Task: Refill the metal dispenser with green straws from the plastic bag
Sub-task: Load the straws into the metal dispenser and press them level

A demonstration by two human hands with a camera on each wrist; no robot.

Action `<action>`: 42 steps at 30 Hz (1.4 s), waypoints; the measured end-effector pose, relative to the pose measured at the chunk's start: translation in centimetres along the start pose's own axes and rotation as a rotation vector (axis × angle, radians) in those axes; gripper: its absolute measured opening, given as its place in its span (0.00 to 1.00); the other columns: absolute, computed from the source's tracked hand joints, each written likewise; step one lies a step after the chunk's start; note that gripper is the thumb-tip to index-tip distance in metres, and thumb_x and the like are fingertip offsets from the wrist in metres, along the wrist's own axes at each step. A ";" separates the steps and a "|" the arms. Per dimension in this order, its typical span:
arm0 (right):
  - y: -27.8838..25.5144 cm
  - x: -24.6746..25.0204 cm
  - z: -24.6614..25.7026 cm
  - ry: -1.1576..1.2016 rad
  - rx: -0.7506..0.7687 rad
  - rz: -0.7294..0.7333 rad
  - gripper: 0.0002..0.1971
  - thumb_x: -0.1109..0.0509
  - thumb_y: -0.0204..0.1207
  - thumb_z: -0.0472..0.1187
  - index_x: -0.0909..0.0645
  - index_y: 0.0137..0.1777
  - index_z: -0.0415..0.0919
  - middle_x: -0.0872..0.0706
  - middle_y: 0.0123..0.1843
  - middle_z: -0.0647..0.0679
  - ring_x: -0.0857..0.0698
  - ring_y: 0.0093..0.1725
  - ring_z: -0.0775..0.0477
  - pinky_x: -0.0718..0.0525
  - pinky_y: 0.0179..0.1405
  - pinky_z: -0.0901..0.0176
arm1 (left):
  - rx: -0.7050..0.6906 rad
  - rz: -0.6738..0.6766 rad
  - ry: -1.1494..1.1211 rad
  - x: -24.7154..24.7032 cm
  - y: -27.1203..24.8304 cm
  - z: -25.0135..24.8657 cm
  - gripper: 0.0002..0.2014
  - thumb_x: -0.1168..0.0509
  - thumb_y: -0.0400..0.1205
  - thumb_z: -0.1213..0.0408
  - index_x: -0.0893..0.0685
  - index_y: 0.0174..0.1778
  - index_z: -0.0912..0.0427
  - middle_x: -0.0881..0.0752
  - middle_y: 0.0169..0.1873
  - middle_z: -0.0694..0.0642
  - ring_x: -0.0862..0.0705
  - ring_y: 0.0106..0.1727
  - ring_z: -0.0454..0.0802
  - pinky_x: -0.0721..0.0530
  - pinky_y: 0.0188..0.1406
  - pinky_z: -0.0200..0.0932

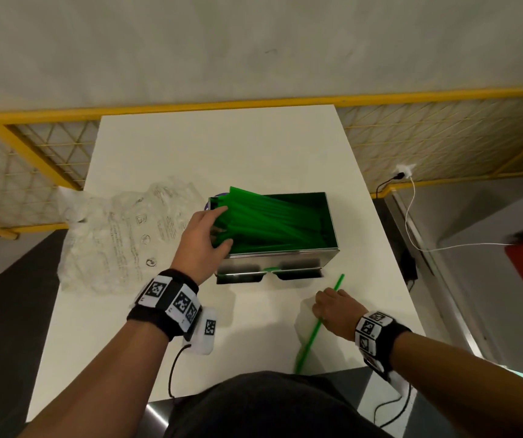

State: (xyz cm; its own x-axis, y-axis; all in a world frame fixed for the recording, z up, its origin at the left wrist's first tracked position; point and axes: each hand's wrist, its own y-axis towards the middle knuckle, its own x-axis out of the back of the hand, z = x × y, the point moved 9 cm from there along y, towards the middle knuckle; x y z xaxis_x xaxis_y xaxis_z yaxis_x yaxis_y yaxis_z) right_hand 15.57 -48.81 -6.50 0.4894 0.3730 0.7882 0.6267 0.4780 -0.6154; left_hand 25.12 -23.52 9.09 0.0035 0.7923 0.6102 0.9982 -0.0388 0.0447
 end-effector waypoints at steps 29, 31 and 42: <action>3.6 21.8 1.1 0.269 -0.076 -0.573 0.15 0.39 0.83 0.46 0.17 0.62 0.42 0.14 0.58 0.45 0.20 0.60 0.43 0.28 0.61 0.52 | 0.364 -0.190 -0.462 4.1 1.2 4.7 0.09 0.41 0.85 0.61 0.18 0.52 0.60 0.13 0.40 0.60 0.15 0.36 0.53 0.13 0.39 0.48; 3.6 21.1 0.9 0.310 -0.099 -0.528 0.14 0.37 0.82 0.45 0.18 0.63 0.42 0.13 0.57 0.45 0.18 0.58 0.42 0.23 0.61 0.51 | 0.293 -0.037 -0.317 3.0 0.9 4.0 0.07 0.35 0.82 0.61 0.16 0.52 0.59 0.13 0.40 0.55 0.14 0.39 0.49 0.14 0.45 0.40; 3.8 18.1 -2.8 0.653 -0.187 -0.422 0.39 0.29 0.75 0.50 0.45 0.82 0.46 0.34 0.76 0.44 0.33 0.75 0.41 0.29 0.73 0.40 | 0.145 0.056 0.024 0.9 1.7 1.2 0.17 0.27 0.74 0.71 0.17 0.58 0.60 0.17 0.41 0.51 0.19 0.41 0.47 0.21 0.45 0.33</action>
State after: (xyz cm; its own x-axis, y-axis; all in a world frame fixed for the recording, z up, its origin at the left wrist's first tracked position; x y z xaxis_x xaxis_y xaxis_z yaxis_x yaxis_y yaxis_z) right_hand 28.50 -42.54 5.44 0.4081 -0.3779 0.8310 0.9012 0.3120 -0.3007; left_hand 26.86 -22.10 8.78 0.0601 0.7767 0.6270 0.9946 0.0068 -0.1038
